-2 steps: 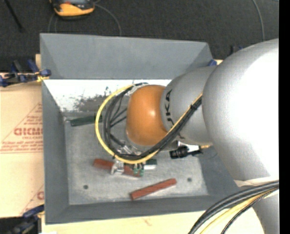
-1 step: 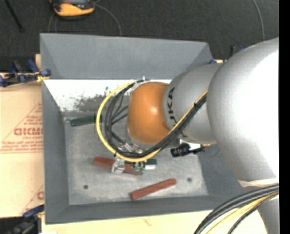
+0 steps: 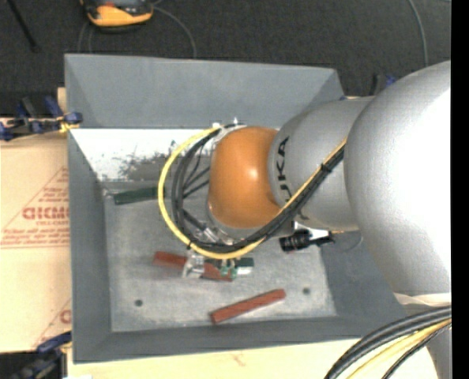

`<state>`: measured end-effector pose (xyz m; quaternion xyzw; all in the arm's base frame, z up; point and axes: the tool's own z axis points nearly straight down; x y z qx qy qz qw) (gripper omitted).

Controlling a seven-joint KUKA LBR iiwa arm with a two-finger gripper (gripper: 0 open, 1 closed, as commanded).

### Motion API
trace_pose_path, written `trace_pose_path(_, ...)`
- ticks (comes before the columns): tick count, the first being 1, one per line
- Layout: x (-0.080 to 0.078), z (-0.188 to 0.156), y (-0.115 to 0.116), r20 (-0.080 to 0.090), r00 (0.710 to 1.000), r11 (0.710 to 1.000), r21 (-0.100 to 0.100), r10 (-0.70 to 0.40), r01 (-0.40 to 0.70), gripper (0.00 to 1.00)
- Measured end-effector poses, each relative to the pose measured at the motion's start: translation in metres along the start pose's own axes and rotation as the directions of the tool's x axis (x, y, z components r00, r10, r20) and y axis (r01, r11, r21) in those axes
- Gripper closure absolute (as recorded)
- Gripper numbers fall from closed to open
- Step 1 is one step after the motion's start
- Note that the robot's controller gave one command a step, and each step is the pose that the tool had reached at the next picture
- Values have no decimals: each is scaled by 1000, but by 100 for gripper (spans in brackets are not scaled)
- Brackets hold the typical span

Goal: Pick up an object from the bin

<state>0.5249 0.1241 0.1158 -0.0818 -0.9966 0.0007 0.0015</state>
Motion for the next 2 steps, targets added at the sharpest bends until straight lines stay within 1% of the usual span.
trace_pose_path(1,-1,-16,0,5,1000,1000,-3,-1,1,100)
trace_pose_path(2,-2,-24,0,8,1000,1000,-4,-1,1,100)
